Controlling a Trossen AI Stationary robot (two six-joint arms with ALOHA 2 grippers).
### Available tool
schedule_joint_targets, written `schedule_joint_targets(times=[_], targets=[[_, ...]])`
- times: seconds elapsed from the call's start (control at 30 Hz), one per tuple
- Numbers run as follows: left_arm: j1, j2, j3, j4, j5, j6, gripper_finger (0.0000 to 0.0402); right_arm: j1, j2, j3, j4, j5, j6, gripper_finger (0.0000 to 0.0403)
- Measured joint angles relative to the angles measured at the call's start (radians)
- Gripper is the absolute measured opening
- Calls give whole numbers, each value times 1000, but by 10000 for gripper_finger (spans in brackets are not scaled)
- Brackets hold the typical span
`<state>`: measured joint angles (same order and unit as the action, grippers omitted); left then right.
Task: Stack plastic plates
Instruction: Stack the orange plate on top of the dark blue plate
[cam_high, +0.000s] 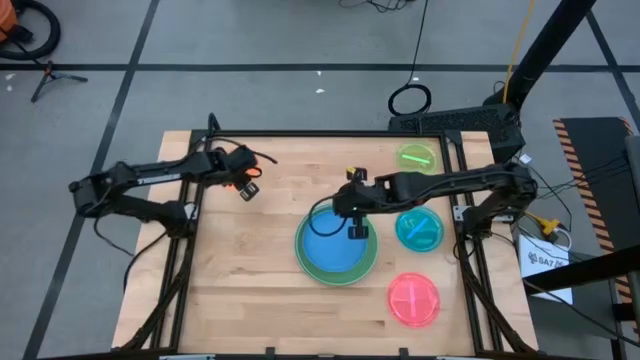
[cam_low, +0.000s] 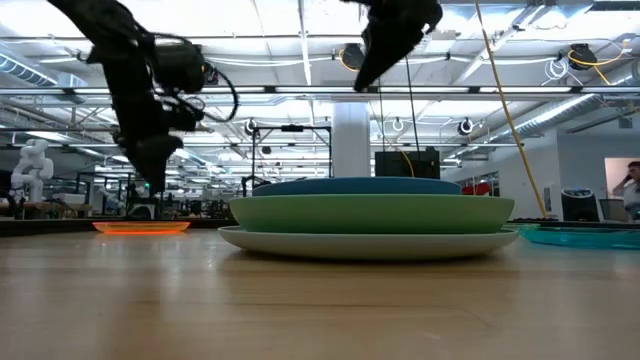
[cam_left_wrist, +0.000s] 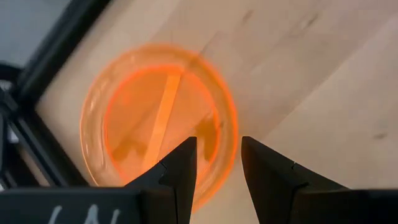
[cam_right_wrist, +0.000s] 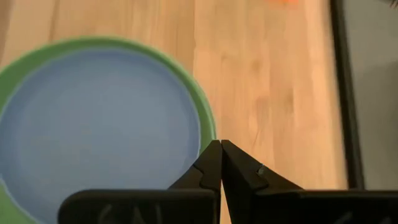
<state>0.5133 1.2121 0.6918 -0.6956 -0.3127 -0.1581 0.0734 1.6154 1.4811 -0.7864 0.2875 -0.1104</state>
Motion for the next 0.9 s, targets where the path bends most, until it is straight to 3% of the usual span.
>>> schedule_joint_targets(times=[0.2,0.43,0.9], targets=[[45,112,0,0,75,28,133,0,-23,0,68,-3,-68,2],[49,130,0,-3,106,32,133,-1,-24,-21,85,-3,-86,2],[47,130,0,69,116,13,134,-7,-157,-279,354,-3,-30,2]])
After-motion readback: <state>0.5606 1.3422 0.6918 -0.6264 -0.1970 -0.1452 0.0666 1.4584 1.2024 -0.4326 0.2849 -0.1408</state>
